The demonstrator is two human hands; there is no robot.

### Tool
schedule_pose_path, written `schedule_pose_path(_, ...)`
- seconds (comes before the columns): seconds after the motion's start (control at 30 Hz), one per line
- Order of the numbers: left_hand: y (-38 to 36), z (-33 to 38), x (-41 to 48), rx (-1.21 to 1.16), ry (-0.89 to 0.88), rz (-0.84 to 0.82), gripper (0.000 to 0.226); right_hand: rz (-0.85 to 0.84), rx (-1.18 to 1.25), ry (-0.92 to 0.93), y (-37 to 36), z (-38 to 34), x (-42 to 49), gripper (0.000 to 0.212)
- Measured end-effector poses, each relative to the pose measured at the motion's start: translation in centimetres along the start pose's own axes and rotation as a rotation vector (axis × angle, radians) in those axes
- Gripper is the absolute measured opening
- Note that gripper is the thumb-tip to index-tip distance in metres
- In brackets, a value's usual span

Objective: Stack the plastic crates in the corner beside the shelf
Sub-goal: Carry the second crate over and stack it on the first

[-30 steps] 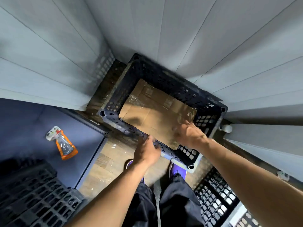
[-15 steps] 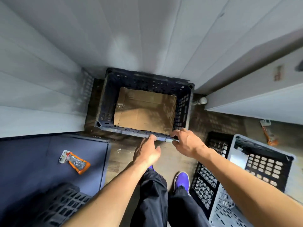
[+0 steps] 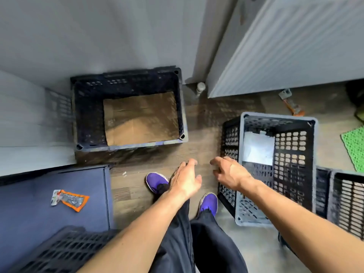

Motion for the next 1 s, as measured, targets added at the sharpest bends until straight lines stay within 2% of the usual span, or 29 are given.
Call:
schedule_pose_path(0.27,-6.5,7.6,-1.3,0.267,-0.052,-0.088,0.048,0.064,0.236,-0.058,-2.7,11.2,-5.6,0.045)
schedule_pose_path(0.53,-9.2,14.2,1.7,0.571,-0.161,-0.138,0.053,0.146,0.488,-0.103,-5.1,17.2,-7.8,0.044)
schedule_pose_path(0.73,-10.1,15.8,5.6,0.671,-0.226,-0.174,0.054,0.147,0.633,-0.163,-7.1,18.5,-6.2,0.044)
schedule_pose_path(1.0,-8.5,13.4,11.4,0.935,-0.379,-0.239,0.051,0.120,0.763,-0.201,-8.8,16.6,0.3,0.047)
Point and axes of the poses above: each hand's wrist, its own x-axis towards the middle knuckle, its own y-axis out of the back of the hand, z = x × y, the point moved 2 cm from there along x, towards the middle knuckle, and after that the axes turned 13 degrees about -z, right-handed, at the moved point
